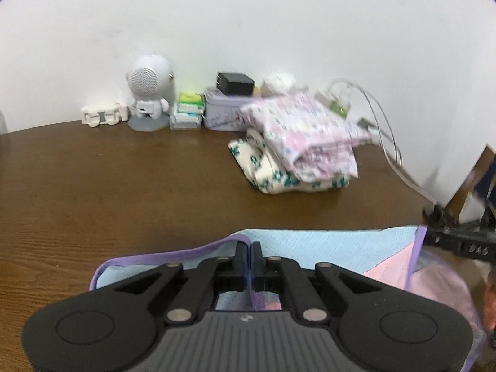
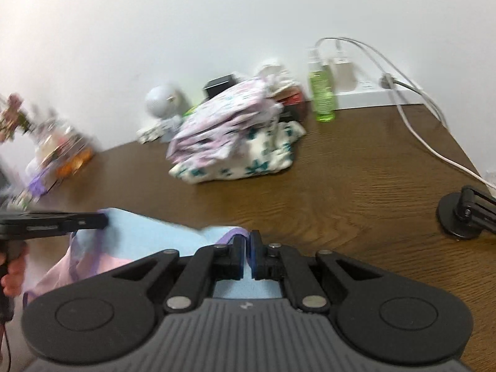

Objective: Fold clothes

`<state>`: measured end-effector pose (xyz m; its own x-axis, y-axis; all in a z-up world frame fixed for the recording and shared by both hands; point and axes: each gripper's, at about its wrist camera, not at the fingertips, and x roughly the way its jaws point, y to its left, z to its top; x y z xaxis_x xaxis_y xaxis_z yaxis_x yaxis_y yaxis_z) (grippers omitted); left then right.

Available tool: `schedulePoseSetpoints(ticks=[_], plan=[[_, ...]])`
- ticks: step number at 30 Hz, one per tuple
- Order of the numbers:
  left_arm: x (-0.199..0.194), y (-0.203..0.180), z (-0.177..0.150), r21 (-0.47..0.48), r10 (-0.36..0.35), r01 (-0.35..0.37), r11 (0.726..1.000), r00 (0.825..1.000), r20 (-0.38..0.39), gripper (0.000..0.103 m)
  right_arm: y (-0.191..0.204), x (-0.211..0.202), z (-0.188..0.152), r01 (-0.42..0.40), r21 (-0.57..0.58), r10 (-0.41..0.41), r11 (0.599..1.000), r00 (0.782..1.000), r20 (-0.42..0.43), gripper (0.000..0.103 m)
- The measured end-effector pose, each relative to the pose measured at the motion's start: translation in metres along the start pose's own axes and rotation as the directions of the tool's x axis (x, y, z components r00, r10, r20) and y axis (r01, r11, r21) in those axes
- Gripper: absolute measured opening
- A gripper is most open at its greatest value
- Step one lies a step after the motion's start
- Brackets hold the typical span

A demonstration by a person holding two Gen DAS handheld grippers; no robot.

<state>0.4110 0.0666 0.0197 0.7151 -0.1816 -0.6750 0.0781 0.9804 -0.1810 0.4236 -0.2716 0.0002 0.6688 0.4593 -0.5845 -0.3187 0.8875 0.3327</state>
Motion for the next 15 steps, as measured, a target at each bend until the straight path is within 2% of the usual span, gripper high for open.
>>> schedulePoseSetpoints(ticks=[4, 6, 7, 8, 9, 10, 11, 15], plan=[[0.027, 0.009, 0.005, -0.047, 0.034, -0.036, 0.998, 0.999, -0.034, 0.003, -0.008, 0.023, 0.004, 0.033, 0.028, -0.033, 0.999, 0.999, 0.0, 0.004], [0.031, 0.011, 0.005, -0.038, 0.036, -0.038, 0.999, 0.998, -0.047, 0.011, -0.009, 0.042, 0.006, 0.049, 0.033, -0.048, 0.998, 0.998, -0.031, 0.007], [0.033, 0.013, 0.006, -0.033, 0.038, -0.039, 0.999, 0.998, -0.053, 0.018, -0.009, 0.044, 0.008, 0.052, 0.035, -0.051, 0.998, 0.998, -0.036, 0.011], [0.034, 0.014, 0.006, -0.029, 0.039, -0.041, 0.999, 0.997, -0.059, 0.03, -0.009, 0.046, 0.01, 0.055, 0.037, -0.054, 0.998, 0.998, -0.042, 0.014], [0.033, 0.015, 0.005, -0.017, 0.039, -0.04, 0.999, 0.997, -0.061, 0.037, -0.009, 0.041, 0.011, 0.059, 0.036, -0.057, 0.998, 0.997, -0.045, 0.029], [0.026, 0.016, 0.003, 0.007, 0.046, -0.046, 0.999, 0.997, -0.057, 0.051, -0.009, 0.036, 0.012, 0.063, 0.034, -0.062, 0.997, 0.997, -0.047, 0.048], [0.017, 0.017, 0.0, 0.036, 0.062, -0.06, 0.998, 0.997, -0.051, 0.058, -0.01, 0.028, 0.012, 0.073, 0.022, -0.072, 0.997, 0.996, -0.045, 0.052], [-0.024, 0.018, -0.02, 0.211, 0.14, -0.129, 0.969, 0.989, -0.042, 0.061, -0.005, -0.014, 0.001, 0.092, -0.061, -0.096, 0.994, 0.992, -0.076, 0.053]])
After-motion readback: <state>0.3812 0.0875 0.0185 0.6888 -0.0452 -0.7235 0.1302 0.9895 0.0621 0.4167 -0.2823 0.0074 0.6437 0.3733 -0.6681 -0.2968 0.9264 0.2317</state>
